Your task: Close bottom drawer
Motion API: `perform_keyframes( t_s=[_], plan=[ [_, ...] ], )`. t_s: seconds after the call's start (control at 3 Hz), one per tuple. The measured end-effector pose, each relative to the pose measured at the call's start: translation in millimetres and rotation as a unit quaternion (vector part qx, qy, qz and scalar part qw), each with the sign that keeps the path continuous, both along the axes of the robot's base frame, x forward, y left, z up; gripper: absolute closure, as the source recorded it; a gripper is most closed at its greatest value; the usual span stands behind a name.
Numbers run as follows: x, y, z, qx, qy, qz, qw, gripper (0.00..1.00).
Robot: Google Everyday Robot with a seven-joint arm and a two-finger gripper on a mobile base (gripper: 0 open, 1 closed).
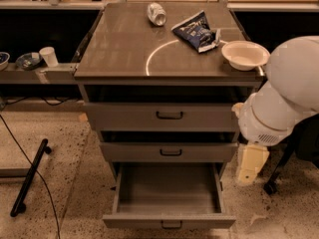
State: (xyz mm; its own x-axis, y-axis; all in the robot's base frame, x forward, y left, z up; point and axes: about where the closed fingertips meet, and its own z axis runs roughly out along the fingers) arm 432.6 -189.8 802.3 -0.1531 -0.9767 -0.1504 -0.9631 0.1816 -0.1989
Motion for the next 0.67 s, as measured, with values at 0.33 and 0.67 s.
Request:
perform_keyframes(
  t_s=[0.33, 0.67],
  plan=[
    [-0.3, -1.1, 2.1, 0.001, 0.001, 0.002, 1.0000, 0.00],
    [-5.0, 2.6, -0.6, 0.020, 0.016, 0.051, 0.9983, 0.00]
  ],
)
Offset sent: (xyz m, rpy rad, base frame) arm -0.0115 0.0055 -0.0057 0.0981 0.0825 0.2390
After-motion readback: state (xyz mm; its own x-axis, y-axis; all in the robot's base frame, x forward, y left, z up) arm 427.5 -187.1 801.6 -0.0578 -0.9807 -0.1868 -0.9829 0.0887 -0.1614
